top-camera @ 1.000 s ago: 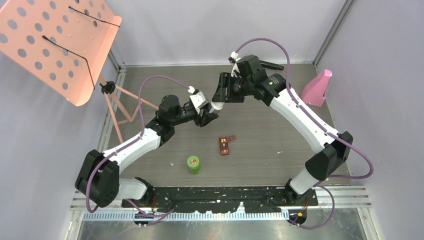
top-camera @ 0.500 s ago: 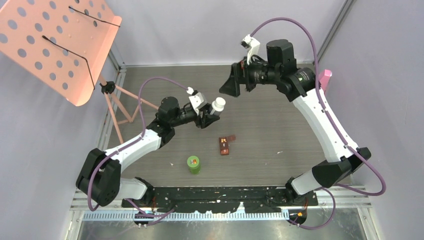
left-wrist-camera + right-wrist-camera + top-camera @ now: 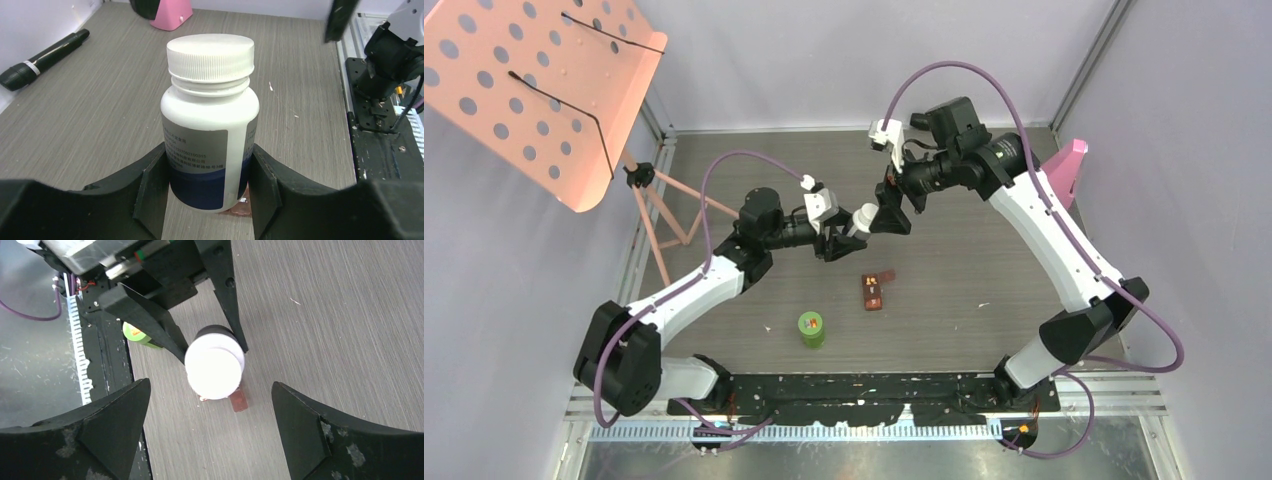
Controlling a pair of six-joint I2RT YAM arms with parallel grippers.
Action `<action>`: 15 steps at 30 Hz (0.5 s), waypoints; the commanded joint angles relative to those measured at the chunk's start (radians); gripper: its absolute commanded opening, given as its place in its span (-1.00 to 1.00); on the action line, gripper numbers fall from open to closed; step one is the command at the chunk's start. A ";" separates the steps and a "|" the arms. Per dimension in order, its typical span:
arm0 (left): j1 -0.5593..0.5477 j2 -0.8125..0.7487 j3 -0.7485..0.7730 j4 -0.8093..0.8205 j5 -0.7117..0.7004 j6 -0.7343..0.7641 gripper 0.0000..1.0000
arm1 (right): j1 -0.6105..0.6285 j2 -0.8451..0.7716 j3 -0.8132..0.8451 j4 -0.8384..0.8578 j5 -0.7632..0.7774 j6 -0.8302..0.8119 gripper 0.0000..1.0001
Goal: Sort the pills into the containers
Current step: Screw the lid of the pill bottle onto the pill bottle.
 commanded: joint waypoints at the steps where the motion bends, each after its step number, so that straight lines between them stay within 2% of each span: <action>1: 0.003 -0.040 0.060 -0.049 0.062 0.059 -1.00 | 0.021 0.012 0.016 -0.018 0.013 -0.074 0.94; 4: 0.003 -0.043 0.069 -0.071 0.068 0.075 -1.00 | 0.030 0.031 0.013 -0.004 0.026 -0.064 0.78; 6: 0.003 -0.044 0.076 -0.084 0.071 0.081 -1.00 | 0.033 0.041 0.015 0.006 0.029 -0.051 0.61; 12: 0.003 -0.042 0.090 -0.093 0.049 0.085 -1.00 | 0.048 0.070 0.026 0.009 0.022 -0.027 -0.01; 14: 0.003 -0.046 0.096 -0.094 0.019 0.089 -1.00 | 0.055 0.074 0.021 0.019 0.021 -0.005 -0.31; 15: 0.003 -0.050 0.098 -0.093 0.001 0.093 -1.00 | 0.056 0.074 0.012 0.036 0.024 0.024 -0.37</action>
